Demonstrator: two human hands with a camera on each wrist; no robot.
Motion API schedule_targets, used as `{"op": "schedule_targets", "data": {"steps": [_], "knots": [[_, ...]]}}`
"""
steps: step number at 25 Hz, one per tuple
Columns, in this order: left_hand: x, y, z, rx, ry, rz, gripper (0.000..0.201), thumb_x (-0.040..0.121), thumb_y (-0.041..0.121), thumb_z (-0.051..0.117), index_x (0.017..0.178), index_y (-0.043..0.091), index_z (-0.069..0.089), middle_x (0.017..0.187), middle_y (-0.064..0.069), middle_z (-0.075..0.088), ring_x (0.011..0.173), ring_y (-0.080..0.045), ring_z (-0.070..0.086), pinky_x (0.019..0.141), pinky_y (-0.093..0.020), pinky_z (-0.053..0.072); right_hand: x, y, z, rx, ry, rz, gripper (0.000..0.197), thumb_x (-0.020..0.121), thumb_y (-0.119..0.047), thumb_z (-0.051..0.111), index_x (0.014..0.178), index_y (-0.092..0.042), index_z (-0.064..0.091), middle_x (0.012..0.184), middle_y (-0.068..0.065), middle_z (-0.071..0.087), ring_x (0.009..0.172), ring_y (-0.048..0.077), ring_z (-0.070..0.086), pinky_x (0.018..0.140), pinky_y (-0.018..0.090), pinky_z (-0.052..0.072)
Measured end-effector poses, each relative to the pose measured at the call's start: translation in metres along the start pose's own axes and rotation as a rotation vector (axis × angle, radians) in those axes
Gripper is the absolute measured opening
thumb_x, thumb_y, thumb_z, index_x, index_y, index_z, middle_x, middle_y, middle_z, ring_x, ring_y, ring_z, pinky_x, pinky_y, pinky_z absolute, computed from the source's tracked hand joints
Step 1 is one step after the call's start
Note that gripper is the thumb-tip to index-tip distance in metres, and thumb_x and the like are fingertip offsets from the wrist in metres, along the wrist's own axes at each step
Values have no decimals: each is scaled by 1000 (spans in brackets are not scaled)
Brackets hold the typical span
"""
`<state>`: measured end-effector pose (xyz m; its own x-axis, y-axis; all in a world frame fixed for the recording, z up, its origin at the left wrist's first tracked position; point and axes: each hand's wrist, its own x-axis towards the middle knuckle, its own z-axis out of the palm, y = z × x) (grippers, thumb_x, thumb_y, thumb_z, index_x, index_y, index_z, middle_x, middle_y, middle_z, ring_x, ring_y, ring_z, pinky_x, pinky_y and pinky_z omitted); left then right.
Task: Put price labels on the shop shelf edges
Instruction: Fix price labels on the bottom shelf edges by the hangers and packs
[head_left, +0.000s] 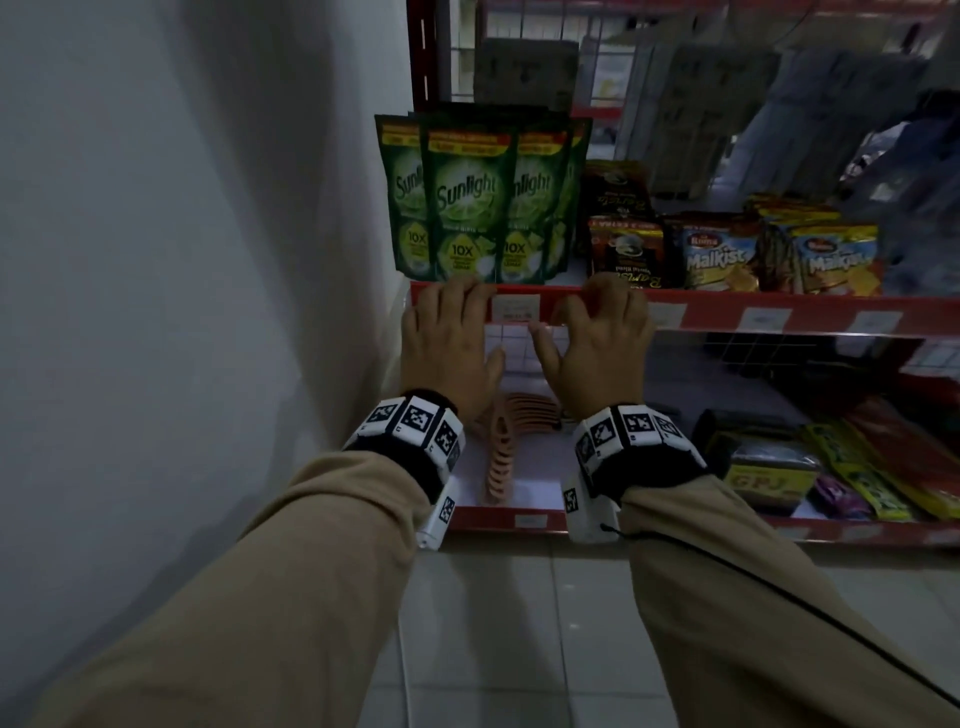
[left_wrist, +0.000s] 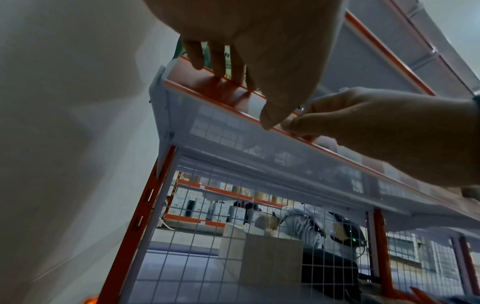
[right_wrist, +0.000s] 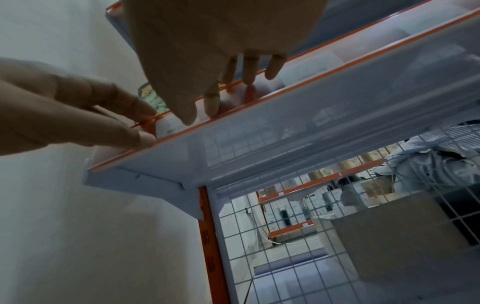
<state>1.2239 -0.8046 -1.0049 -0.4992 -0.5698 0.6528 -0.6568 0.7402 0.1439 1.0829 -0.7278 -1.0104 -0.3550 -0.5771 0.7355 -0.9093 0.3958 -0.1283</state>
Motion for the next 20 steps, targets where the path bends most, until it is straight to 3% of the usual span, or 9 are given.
{"op": "schedule_targets", "data": {"steps": [6, 11, 15, 20], "knots": [[-6, -1, 2, 52, 9, 26, 69, 78, 34, 64, 139, 16, 39, 140, -5, 40, 126, -26, 35, 100, -41, 30, -11, -1, 5, -52, 33, -45, 42, 90, -46, 53, 125, -24, 55, 128, 11, 51, 102, 34, 48, 81, 43, 36], [-5, 0, 5, 34, 37, 18, 65, 79, 31, 63, 139, 18, 40, 140, -3, 41, 126, -25, 35, 100, -39, 27, 7, -9, 0, -30, 89, -37, 34, 87, -46, 57, 108, -19, 59, 119, 13, 52, 103, 34, 49, 79, 41, 35], [-1, -2, 5, 10, 114, 79, 60, 76, 26, 66, 133, 16, 49, 132, -6, 49, 121, -27, 41, 97, -41, 32, 16, -13, -5, -55, 14, -14, 42, 83, -54, 55, 103, -17, 53, 112, 10, 49, 101, 31, 43, 79, 40, 28], [6, -8, 7, -10, 237, 189, 44, 71, 17, 69, 114, 14, 62, 113, -6, 59, 106, -27, 53, 88, -36, 37, 22, -8, -11, 106, -11, -129, 28, 83, -31, 61, 102, -12, 54, 103, 8, 53, 96, 30, 44, 79, 40, 35]]}}
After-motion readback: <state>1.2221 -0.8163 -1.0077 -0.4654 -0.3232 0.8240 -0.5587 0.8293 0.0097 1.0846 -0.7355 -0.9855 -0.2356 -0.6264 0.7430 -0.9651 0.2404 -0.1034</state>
